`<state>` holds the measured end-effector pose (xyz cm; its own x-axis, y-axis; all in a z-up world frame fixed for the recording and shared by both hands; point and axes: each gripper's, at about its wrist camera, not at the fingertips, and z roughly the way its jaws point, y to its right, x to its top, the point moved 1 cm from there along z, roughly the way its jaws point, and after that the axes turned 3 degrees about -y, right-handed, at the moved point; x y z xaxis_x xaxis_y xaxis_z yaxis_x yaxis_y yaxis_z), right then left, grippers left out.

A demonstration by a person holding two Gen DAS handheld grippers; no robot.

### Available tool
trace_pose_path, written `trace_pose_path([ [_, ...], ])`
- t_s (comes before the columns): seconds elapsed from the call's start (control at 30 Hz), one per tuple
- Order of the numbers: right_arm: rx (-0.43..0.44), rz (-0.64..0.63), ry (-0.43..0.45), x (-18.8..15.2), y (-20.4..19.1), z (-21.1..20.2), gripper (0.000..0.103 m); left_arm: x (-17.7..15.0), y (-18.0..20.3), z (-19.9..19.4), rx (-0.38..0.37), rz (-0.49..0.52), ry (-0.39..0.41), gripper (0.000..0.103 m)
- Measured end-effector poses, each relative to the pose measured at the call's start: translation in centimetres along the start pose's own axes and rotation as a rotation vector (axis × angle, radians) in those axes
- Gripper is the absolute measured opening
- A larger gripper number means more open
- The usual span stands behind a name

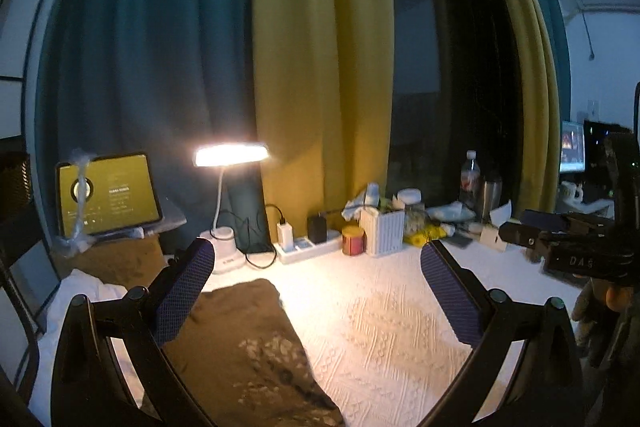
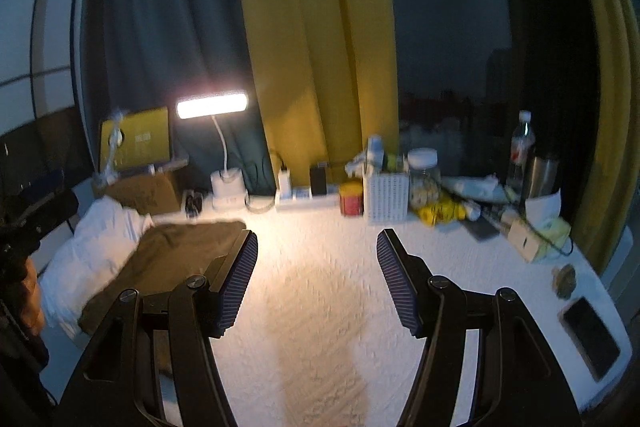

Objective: Fold small clothes

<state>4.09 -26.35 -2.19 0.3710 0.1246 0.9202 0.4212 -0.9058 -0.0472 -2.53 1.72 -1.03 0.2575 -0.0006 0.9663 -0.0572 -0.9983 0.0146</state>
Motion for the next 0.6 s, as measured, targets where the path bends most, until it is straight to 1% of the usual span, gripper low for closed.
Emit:
trace_pose_path([
  [0.13,-0.006,-0.019,0.066,1.6,-0.8,-1.7,0.066,0.9,-1.2,-0.8,-0.031,-0.031,0.01,0.102],
  [0.2,-0.009,-0.029,0.089,2.3,-1.2,-2.4,0.066,1.3,-1.9,-1.4,-0.032,-0.05,0.019,0.102],
  [0.33,-0.035,-0.047,0.129,3.6,-2.1,-3.8,0.066,2.0,-3.2,-2.3,0.013,-0.077,0.05,0.102],
  [0.47,-0.07,-0.057,0.162,4.8,-2.9,-4.6,0.066,2.5,-4.3,-3.2,0.034,-0.106,0.072,0.102],
  [0.6,-0.056,-0.061,0.186,5.5,-3.4,-5.2,0.067,2.7,-4.8,-3.9,0.078,-0.112,0.09,0.102],
])
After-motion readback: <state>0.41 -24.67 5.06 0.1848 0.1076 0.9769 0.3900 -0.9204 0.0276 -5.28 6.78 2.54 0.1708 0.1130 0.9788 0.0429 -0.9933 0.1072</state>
